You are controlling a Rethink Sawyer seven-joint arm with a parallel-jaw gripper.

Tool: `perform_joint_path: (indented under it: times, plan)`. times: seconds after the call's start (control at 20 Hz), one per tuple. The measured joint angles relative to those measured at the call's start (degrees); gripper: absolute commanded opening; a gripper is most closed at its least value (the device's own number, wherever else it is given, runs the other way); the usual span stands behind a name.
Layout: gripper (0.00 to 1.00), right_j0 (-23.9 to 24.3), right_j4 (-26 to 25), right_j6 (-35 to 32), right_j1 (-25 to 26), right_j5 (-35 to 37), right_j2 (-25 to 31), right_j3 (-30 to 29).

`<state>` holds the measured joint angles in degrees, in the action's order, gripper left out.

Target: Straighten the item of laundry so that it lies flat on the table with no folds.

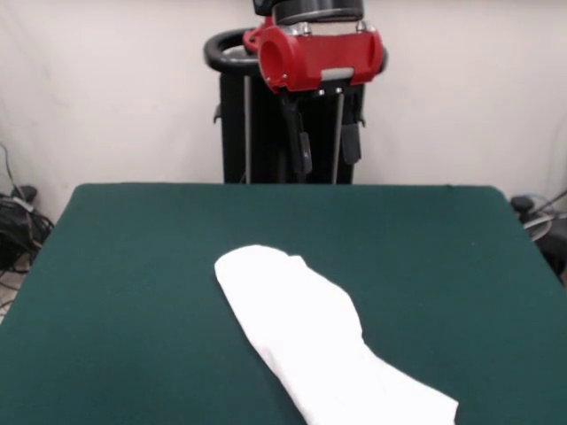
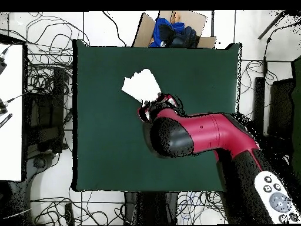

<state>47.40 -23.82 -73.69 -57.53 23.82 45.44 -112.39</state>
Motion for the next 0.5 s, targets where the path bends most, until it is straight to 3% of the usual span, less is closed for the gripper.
perform_joint_path:
  times: [0.5]
  plan:
    - [1.0, -0.1, 0.33, 0.0, -0.03, 0.0, -0.01, 0.0]
